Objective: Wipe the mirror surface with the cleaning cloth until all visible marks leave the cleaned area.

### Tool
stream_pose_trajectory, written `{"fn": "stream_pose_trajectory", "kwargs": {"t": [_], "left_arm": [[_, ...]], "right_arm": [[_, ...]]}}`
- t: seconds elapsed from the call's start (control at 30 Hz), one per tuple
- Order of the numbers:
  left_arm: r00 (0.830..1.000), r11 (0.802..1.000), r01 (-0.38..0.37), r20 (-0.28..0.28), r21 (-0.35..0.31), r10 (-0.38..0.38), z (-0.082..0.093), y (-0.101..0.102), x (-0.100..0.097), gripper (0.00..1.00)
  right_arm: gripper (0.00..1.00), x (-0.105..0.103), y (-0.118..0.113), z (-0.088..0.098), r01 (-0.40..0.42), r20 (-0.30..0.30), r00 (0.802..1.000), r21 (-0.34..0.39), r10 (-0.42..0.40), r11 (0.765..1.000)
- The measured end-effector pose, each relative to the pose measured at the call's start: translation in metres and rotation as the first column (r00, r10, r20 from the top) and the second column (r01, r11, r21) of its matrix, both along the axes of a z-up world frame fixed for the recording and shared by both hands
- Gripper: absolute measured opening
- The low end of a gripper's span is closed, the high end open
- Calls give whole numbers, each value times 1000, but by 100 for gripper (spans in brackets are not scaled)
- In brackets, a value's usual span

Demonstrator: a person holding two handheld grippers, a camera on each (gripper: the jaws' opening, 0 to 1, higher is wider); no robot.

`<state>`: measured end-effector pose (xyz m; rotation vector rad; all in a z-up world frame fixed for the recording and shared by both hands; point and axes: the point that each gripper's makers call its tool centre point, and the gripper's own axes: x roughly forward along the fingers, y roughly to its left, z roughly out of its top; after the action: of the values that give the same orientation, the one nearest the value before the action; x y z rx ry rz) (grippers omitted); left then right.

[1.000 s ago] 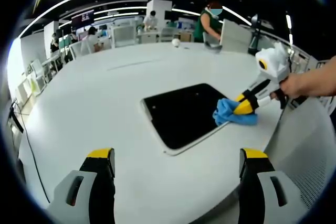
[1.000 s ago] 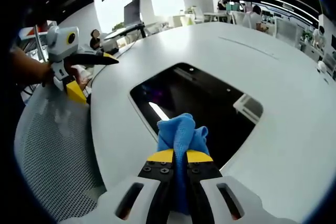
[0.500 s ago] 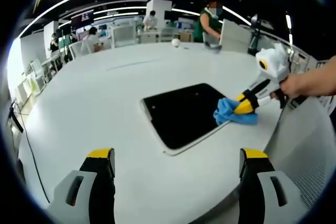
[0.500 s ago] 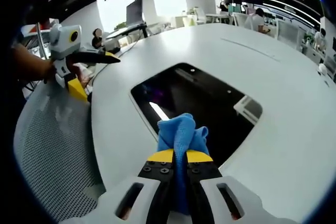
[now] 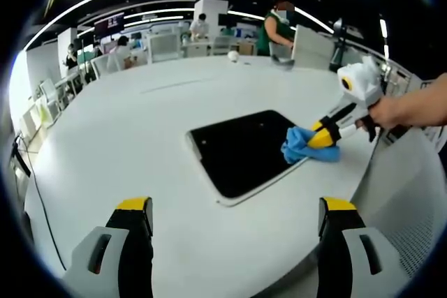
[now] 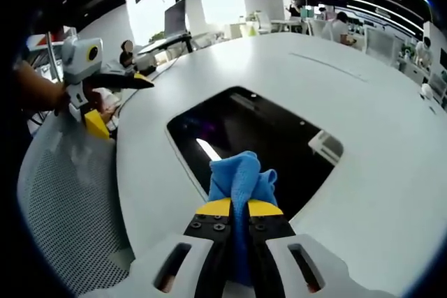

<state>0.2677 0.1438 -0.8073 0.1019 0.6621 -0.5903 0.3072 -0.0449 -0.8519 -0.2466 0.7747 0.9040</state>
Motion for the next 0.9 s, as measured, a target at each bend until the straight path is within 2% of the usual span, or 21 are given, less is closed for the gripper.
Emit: {"fn": "stream_pose_trajectory", "kwargs": {"t": [0.9], "left_arm": [[1000,1000,-16,4,-7,16,1,2,2,99]], "right_arm": [[1,36,-6,0,-23,26,999,0,23,1000]]}}
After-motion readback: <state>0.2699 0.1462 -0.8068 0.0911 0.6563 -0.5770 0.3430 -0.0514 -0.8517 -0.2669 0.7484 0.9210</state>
